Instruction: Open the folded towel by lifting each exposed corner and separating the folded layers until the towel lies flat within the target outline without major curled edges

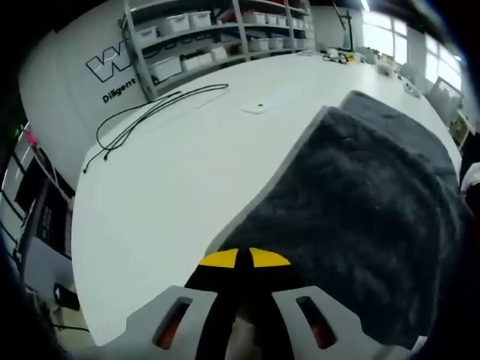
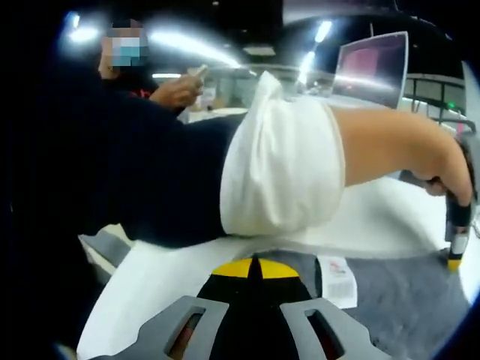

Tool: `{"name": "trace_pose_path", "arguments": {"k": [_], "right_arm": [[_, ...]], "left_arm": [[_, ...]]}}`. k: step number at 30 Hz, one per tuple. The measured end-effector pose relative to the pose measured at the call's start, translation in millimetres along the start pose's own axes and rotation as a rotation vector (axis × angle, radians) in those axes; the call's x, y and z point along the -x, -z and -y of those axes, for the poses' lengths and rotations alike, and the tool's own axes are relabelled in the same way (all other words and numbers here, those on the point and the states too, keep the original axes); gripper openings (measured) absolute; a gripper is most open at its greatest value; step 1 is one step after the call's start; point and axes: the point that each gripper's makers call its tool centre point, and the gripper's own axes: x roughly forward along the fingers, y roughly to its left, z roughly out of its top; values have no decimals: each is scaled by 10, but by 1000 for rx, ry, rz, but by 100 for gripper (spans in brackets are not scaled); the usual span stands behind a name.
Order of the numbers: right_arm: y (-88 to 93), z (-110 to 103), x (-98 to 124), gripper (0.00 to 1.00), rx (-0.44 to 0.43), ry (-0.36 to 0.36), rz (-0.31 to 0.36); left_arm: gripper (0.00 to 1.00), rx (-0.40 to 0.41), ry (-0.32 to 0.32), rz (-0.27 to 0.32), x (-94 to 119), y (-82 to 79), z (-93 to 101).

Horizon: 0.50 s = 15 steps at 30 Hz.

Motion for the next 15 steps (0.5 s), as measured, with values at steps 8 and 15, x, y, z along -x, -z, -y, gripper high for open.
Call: {"name": "trace_pose_path", "arguments": {"k": [8, 15], "right_arm": [[-33, -10, -22, 0, 22, 4, 2], [-53, -6, -41, 0, 31, 14, 9]], "left_arm": [[3, -9, -4, 3, 8, -17, 38], [4, -9, 2, 4, 31, -9, 55]]}}
